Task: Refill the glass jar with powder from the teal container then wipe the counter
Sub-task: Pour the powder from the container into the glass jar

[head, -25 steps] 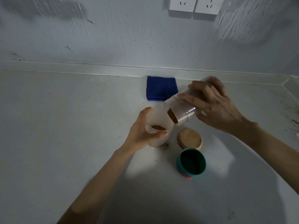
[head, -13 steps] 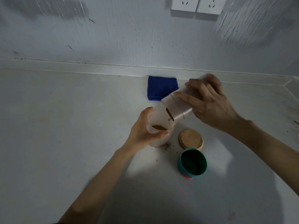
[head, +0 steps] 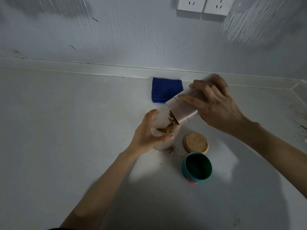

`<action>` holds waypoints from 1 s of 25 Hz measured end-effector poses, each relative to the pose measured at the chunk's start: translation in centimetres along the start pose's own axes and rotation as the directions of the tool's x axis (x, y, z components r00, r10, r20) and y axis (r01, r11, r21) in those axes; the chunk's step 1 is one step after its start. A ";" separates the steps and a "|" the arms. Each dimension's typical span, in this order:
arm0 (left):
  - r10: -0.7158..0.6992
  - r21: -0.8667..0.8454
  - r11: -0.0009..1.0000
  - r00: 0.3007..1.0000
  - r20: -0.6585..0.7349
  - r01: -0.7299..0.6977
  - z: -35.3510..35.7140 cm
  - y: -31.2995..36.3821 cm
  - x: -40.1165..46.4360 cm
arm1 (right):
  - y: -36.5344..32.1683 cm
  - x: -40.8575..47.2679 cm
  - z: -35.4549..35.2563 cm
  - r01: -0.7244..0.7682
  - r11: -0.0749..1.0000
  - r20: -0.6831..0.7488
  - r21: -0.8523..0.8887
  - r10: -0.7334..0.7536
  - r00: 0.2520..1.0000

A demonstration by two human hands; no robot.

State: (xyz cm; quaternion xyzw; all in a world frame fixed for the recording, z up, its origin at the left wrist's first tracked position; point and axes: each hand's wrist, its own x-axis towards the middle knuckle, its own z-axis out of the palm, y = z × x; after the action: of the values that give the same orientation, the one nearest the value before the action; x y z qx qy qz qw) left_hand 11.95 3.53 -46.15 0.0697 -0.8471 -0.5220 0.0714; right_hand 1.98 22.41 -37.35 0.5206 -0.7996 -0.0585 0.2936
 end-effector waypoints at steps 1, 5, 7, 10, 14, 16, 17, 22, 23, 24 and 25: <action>0.003 0.002 1.000 1.000 0.000 -0.003 0.0 -0.1 0.0 | 0.0 0.0 0.0 -0.001 1.000 0.001 0.000 0.001 1.000; 0.010 0.005 1.000 1.000 -0.004 -0.010 0.0 -0.1 0.0 | 0.1 -0.1 -0.1 -0.027 1.000 0.022 0.007 0.027 0.999; 0.003 -0.004 1.000 1.000 -0.002 -0.003 0.0 0.0 0.0 | 0.1 -0.1 -0.2 -0.025 1.000 0.031 0.007 0.024 0.999; 0.010 -0.021 1.000 1.000 -0.003 -0.010 0.0 0.2 -0.1 | -0.1 -0.2 -0.2 -0.049 0.999 0.050 0.024 0.048 0.998; 0.033 -0.049 0.998 0.999 -0.001 -0.033 -0.2 0.7 -0.2 | -0.3 -0.8 -0.1 -0.161 0.980 0.089 0.114 0.152 0.984; 0.035 -0.076 0.997 0.999 0.024 -0.033 -0.2 0.8 -0.3 | -0.7 -1.6 -0.1 -0.257 0.949 0.115 0.185 0.239 0.964; 0.037 -0.088 0.996 0.999 0.035 -0.034 -0.2 0.7 -0.3 | -1.0 -2.0 -0.1 -0.307 0.924 0.130 0.227 0.284 0.950; 0.026 -0.021 0.999 1.000 0.001 -0.026 -1.8 0.1 -1.8 | -3.5 -4.2 -0.8 -0.588 0.679 0.265 0.439 0.527 0.807; 0.043 -0.019 0.999 0.999 -0.030 -0.044 -2.3 0.0 -2.4 | -4.2 -4.5 -1.1 -0.627 0.624 0.292 0.467 0.561 0.775; 0.055 -0.036 0.998 0.997 -0.057 -0.057 -2.7 0.2 -2.9 | -5.1 -4.8 -1.3 -0.650 0.568 0.308 0.505 0.584 0.751; 0.058 -0.068 0.996 0.996 -0.072 -0.063 -3.0 0.3 -3.5 | -6.2 -5.1 -1.6 -0.659 0.510 0.324 0.553 0.597 0.733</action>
State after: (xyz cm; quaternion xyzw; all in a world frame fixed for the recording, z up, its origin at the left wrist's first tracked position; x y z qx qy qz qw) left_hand 15.95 1.74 -44.74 0.0597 -0.8269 -0.5462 0.1195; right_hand 9.21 24.38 -40.54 0.2585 -0.9155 0.3016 0.0634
